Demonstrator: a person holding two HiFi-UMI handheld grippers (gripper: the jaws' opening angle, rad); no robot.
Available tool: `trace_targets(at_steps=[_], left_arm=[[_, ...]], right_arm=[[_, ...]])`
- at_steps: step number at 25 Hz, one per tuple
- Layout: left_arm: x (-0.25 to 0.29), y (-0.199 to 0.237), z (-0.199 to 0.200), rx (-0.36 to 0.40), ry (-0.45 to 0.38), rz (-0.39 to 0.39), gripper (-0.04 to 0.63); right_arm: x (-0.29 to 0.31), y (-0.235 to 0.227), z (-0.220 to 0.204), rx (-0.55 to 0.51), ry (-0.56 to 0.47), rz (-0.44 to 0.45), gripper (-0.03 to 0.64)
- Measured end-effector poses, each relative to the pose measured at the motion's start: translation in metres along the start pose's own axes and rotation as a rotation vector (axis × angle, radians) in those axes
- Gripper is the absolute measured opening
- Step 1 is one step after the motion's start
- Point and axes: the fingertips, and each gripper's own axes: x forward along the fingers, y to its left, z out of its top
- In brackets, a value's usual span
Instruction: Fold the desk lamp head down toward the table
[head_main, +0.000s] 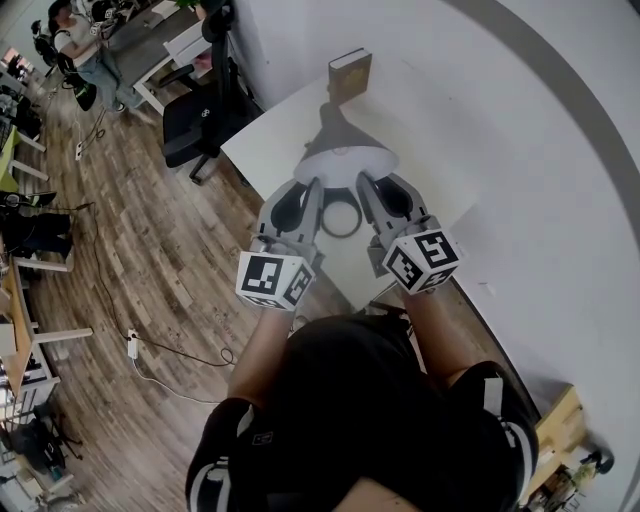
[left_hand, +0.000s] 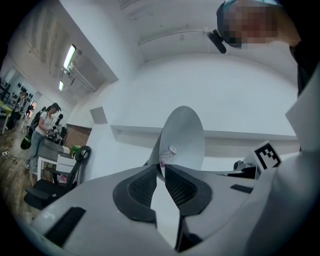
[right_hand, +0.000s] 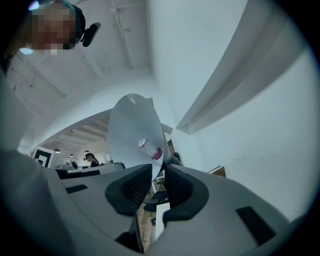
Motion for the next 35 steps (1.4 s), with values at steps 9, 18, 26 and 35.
trace_targets(at_steps=[9, 18, 26, 35], left_arm=[[-0.002, 0.001, -0.007, -0.015, 0.003, 0.003, 0.063], [-0.004, 0.001, -0.02, -0.049, 0.017, 0.009, 0.057], [-0.007, 0.005, -0.034, -0.076, 0.044, 0.024, 0.049], [-0.012, 0.012, -0.063, -0.109, 0.07, 0.042, 0.035]], right_arm=[[-0.002, -0.001, -0.009, 0.005, 0.013, -0.008, 0.081], [-0.005, -0.005, -0.02, 0.016, 0.026, -0.011, 0.074], [-0.004, -0.007, -0.034, 0.036, 0.054, -0.014, 0.063], [-0.005, -0.017, -0.063, 0.054, 0.097, -0.023, 0.051]])
